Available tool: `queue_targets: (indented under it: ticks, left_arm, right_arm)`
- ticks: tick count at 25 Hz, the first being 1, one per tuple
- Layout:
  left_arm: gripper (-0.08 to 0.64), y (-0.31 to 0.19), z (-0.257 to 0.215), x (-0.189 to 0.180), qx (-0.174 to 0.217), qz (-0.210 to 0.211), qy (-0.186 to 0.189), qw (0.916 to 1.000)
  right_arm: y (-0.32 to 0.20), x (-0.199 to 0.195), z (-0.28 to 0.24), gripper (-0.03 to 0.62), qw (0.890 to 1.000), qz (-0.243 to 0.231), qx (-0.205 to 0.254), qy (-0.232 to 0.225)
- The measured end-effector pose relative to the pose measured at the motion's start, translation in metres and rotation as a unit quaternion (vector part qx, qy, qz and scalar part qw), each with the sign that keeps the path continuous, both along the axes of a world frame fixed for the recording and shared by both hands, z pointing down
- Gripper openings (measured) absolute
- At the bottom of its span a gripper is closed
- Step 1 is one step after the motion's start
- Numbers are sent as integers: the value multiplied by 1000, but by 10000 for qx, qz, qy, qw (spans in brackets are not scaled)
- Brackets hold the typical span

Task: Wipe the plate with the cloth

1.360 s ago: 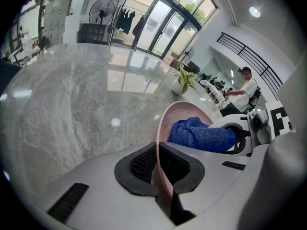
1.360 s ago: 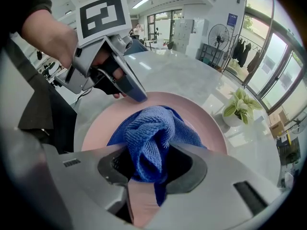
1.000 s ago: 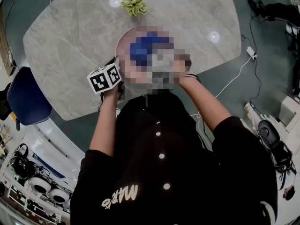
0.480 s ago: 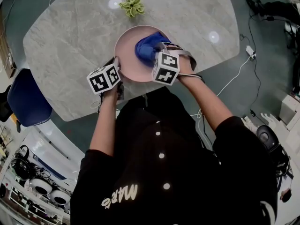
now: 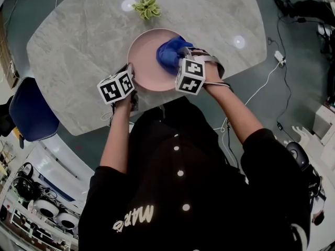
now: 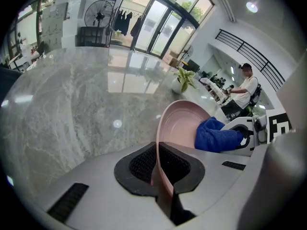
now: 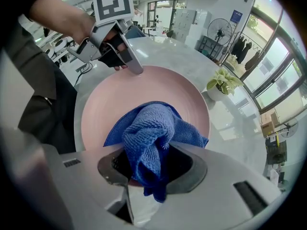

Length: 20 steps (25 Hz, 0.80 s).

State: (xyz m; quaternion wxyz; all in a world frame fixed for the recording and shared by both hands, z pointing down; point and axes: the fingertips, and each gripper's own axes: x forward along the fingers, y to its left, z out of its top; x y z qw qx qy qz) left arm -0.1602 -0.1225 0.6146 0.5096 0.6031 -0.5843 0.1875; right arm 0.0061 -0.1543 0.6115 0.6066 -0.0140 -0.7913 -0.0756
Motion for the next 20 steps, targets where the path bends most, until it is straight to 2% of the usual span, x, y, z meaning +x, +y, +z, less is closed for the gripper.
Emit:
queue_targets:
  ticks: [7, 14, 17, 20]
  left_arm:
    - [31, -3, 0, 0, 47, 18, 18, 10000]
    - [29, -3, -1, 1, 36, -26, 61, 10000]
    - [29, -3, 0, 1, 52, -39, 102, 9999]
    - [30, -3, 0, 0, 57, -48, 153, 9999]
  right_arm:
    - [-2, -1, 0, 153, 10000, 24, 52, -40]
    - [1, -8, -11, 153, 9996, 152, -98, -200]
    - [10, -23, -24, 152, 9984, 41, -222, -525]
    - [26, -43, -32, 153, 9965, -312, -305, -719]
